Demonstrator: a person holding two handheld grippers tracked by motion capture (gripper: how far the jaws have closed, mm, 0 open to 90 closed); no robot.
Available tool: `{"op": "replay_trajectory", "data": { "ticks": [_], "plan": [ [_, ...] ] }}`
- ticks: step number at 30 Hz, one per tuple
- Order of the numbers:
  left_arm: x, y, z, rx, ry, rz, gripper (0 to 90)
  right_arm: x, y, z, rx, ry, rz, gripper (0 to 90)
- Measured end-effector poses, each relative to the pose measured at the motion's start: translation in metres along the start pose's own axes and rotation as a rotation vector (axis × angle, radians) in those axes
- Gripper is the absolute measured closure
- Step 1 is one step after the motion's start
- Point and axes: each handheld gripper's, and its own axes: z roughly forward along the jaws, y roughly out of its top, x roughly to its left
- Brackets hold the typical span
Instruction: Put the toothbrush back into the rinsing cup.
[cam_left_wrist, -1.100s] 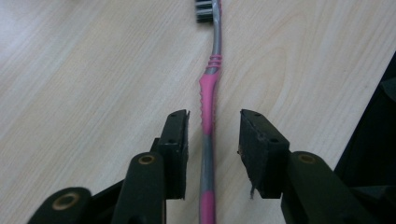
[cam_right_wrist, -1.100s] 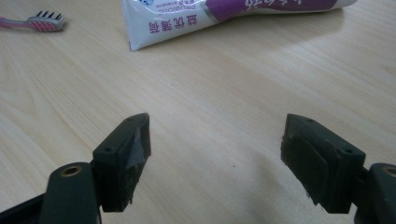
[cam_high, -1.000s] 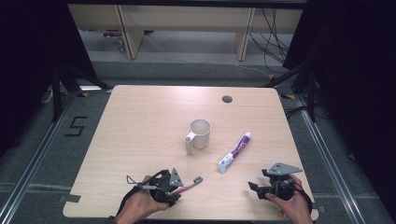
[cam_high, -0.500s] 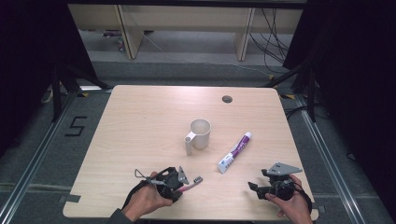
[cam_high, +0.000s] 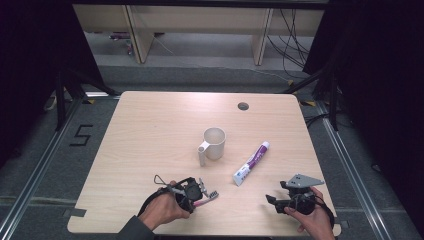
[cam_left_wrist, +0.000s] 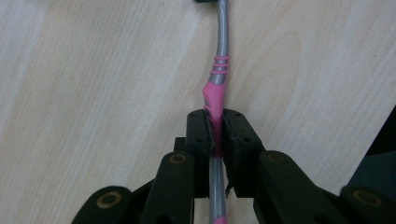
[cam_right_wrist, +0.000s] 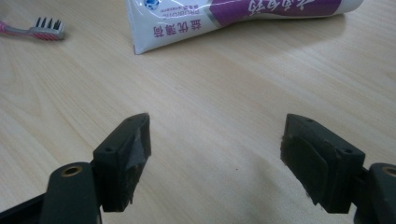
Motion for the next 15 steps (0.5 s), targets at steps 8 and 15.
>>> {"op": "replay_trajectory", "data": {
  "ticks": [8, 15],
  "plan": [
    [-0.0005, 0.0068, 0.0003, 0.047, 0.002, 0.01, 81.8, -0.0013, -0.0004, 0.0009, -0.009, -0.007, -0.022, 25.7],
    [-0.0031, 0.0064, -0.0007, 0.031, 0.001, 0.027, 82.4, -0.0012, 0.0, 0.0002, -0.004, -0.005, -0.008, 25.7]
  ]
}}
